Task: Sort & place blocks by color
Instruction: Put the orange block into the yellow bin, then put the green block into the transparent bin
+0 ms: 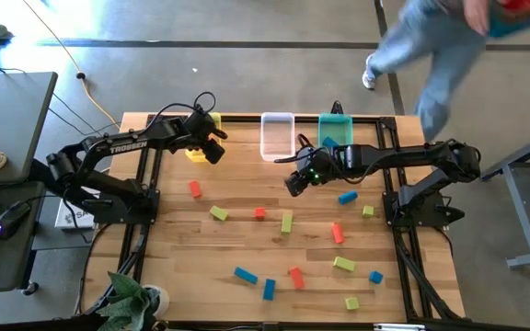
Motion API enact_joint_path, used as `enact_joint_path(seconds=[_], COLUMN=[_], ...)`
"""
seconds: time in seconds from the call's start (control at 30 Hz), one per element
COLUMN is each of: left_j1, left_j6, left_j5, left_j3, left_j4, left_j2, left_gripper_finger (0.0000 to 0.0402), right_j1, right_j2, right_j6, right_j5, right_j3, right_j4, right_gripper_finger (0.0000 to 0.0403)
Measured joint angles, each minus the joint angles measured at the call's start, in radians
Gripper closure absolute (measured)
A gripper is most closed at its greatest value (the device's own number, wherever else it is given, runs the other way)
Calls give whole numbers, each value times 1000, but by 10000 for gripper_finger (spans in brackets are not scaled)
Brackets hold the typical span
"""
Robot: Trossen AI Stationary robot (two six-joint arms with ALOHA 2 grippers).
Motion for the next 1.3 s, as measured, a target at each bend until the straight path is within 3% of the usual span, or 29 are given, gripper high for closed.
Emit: enact_joint_path(seconds=[0.3,0.53,0.9,1.3], left_j1=[0,-23,-119,-202], left_j6=[-20,-21,-36,5], left_j5=[139,216,221,215], left_j3=[110,203,209,209], left_j4=[-97,-176,-190,-213], left_j2=[-2,-27,-106,-110], left_gripper_finger=[195,195,194,194], right_j1=[30,77,177,252], right_j2=[0,0,19,148], right_j6=[66,233,599,765], right_j5=[-26,-26,-26,-52], right_j3=[0,0,0,0], right_j4=[0,-2,-23,80], right_gripper_finger=[187,187,187,187])
